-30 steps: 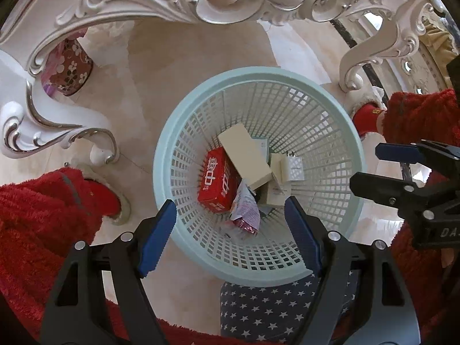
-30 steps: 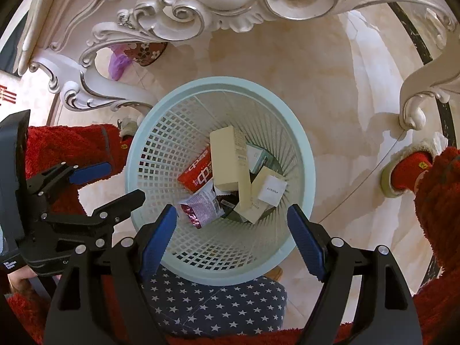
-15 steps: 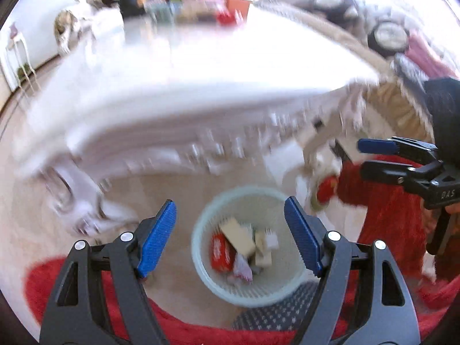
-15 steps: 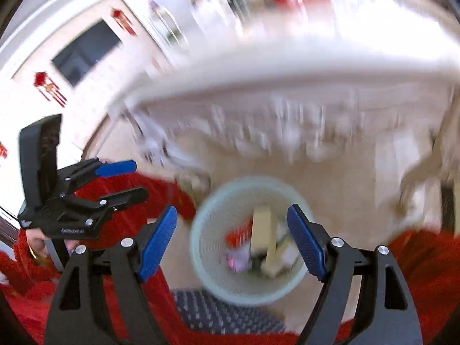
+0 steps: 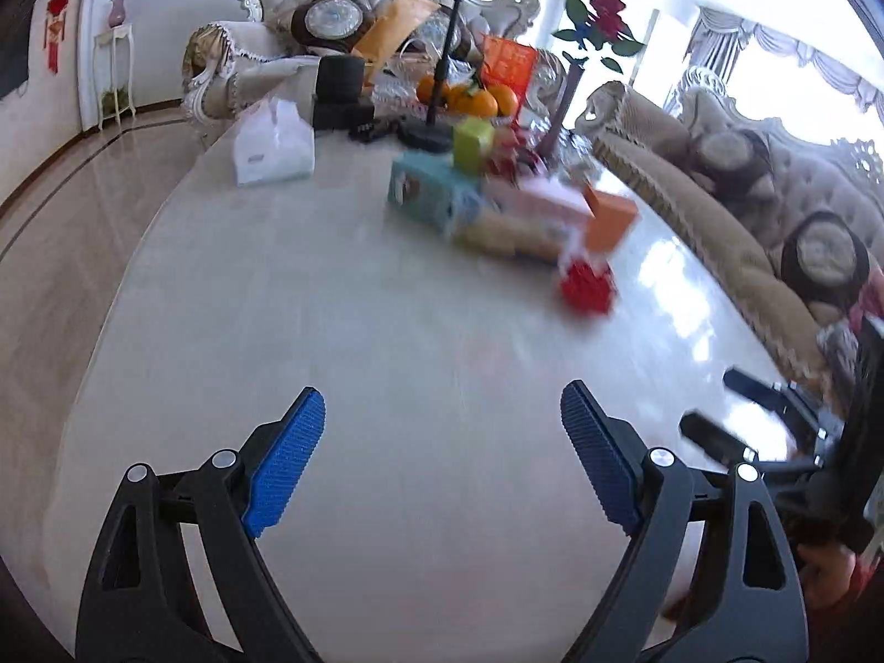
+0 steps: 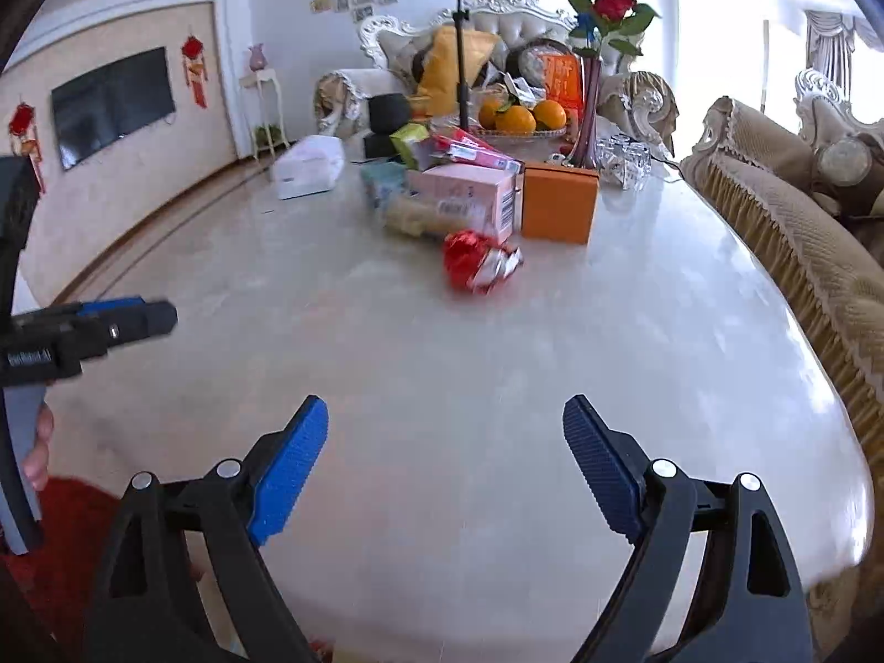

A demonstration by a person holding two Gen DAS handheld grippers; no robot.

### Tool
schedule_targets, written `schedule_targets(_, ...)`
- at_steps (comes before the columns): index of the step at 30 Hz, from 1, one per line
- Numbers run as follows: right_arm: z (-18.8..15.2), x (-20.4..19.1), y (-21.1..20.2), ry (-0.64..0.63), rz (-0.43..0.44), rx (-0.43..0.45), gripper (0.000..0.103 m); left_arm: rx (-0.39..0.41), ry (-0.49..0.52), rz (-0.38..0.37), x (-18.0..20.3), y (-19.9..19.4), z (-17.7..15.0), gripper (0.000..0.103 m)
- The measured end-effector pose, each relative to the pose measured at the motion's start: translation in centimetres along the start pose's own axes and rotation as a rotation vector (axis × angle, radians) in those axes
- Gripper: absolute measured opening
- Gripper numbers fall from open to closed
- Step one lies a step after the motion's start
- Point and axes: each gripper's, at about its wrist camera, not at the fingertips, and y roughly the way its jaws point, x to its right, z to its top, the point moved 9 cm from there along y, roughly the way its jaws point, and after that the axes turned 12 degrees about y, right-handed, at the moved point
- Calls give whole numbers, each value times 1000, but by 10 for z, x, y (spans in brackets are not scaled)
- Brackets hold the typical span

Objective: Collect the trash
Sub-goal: 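Move both tools back to the table toward the teal box and red wrapper, then position the left tool around the teal box and the right tool over the red wrapper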

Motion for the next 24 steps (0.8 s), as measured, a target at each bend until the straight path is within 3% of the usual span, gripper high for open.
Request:
schedule_targets(4, 20, 2, 26, 27, -10, -13, 83, 15, -1, 84, -28, 43, 45, 85)
schedule_targets(8, 36, 5, 50, 41, -6, -37, 83, 23, -22, 58, -40, 76, 88, 85)
schedule_targets(14, 49, -2, 72, 26, 15, -70, 83, 66, 134, 82, -20, 123, 154, 85)
schedule_targets(19, 52, -2, 86, 34, 26, -117, 83, 16, 184, 24, -5, 165, 172, 85)
schedule_targets(24, 53, 1, 92, 48, 38, -145, 83, 6, 186, 30, -7, 190, 181, 85)
